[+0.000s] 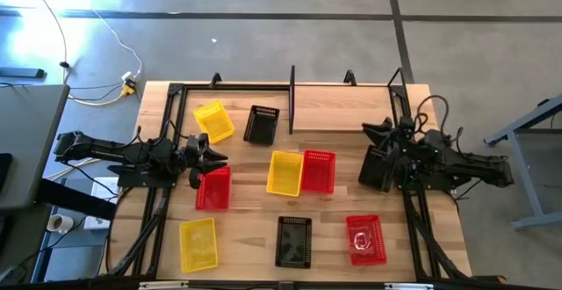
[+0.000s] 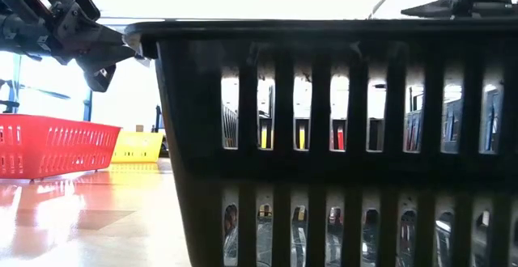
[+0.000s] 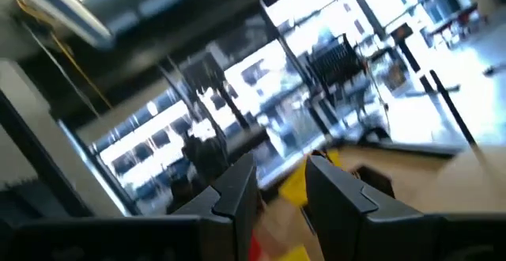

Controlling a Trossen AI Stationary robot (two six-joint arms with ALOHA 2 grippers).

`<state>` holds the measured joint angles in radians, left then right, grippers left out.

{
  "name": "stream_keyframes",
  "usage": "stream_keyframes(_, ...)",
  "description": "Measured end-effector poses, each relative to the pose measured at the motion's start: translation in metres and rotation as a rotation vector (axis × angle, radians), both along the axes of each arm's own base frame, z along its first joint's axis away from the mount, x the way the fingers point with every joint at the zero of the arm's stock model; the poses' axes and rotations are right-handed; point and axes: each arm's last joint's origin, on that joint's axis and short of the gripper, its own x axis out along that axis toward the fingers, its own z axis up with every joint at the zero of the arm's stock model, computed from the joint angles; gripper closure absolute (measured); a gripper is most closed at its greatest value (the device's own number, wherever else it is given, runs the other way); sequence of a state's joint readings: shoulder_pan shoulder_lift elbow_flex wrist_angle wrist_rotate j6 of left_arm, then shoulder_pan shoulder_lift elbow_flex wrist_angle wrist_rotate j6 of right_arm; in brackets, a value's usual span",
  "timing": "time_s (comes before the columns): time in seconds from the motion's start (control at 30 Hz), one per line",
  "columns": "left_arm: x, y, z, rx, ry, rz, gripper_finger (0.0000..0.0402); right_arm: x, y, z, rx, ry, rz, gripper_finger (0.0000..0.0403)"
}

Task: Stack baskets on shelf by color
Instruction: Put the middle red bin on the shelf

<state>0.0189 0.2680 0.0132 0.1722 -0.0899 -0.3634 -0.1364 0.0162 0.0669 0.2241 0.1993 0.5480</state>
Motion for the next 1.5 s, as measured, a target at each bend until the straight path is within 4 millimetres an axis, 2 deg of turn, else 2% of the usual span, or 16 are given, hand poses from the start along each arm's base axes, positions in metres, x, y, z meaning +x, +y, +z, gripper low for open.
stream_keyframes(0.17, 0.000, 0.000, 0.000, 0.000, 0.000, 0.000, 0.0305, -0.003, 0.000, 0.025, 0.016, 0.005, -0.012, 0.0304)
stream_keyframes(0.33, 0.000, 0.000, 0.000, 0.000, 0.000, 0.000, 0.0305, 0.003, -0.001, 0.050, 0.034, 0.131, -0.014, 0.0304)
stream_keyframes(0.47, 0.000, 0.000, 0.000, 0.000, 0.000, 0.000, 0.0305, 0.017, -0.002, 0.061, 0.087, 0.300, 0.010, 0.0304)
stream_keyframes(0.7, 0.000, 0.000, 0.000, 0.000, 0.000, 0.000, 0.0305, 0.054, 0.002, 0.075, 0.143, 0.599, 0.135, 0.0304)
stream_keyframes(0.8, 0.000, 0.000, 0.000, 0.000, 0.000, 0.000, 0.0305, 0.070, 0.008, 0.077, 0.131, 0.711, 0.181, 0.0304)
stream_keyframes(1.07, 0.000, 0.000, 0.000, 0.001, -0.003, 0.012, 0.0305, 0.107, 0.038, 0.071, 0.079, 0.875, 0.326, 0.0304)
stream_keyframes(1.5, 0.000, 0.001, 0.000, -0.030, -0.008, 0.029, 0.0305, 0.142, 0.071, 0.036, 0.028, 1.065, 0.428, 0.0303)
